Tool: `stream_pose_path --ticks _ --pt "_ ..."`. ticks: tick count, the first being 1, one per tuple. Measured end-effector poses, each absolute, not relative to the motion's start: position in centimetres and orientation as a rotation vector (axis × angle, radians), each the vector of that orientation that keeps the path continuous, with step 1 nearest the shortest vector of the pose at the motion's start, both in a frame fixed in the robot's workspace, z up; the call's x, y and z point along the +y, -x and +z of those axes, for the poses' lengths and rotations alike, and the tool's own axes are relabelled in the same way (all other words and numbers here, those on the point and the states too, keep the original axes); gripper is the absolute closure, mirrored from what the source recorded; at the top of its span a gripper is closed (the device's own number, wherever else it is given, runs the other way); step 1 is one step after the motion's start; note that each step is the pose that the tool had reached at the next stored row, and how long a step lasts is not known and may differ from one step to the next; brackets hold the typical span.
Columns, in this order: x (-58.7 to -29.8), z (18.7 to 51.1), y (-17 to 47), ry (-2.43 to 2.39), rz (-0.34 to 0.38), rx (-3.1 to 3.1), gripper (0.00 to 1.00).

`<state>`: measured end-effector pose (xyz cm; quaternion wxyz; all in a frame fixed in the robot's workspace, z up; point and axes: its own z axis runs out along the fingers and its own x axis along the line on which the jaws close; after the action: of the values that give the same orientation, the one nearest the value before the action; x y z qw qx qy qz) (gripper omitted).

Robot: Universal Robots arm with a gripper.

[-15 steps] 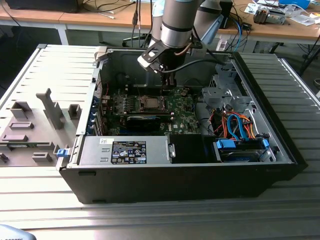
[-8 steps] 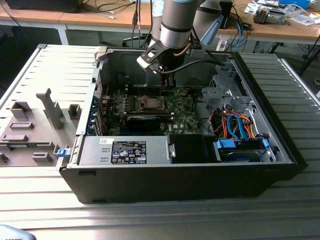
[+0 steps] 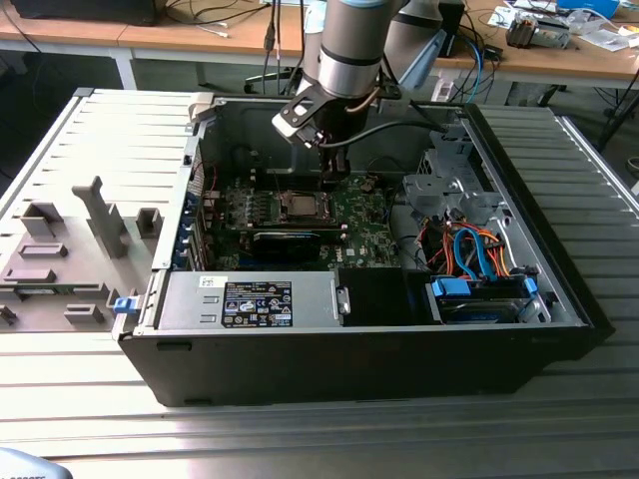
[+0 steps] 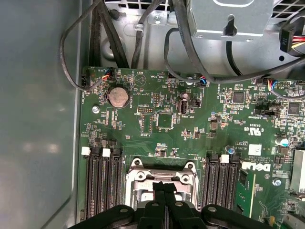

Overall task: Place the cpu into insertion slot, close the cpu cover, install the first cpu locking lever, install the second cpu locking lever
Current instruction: 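Close the cpu cover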

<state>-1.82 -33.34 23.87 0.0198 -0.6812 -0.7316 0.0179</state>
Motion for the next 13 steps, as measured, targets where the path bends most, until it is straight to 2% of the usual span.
stream_pose_path --ticks 13 --pt "-33.34 23.67 2.1 2.113 0.056 -2.27 0.89"
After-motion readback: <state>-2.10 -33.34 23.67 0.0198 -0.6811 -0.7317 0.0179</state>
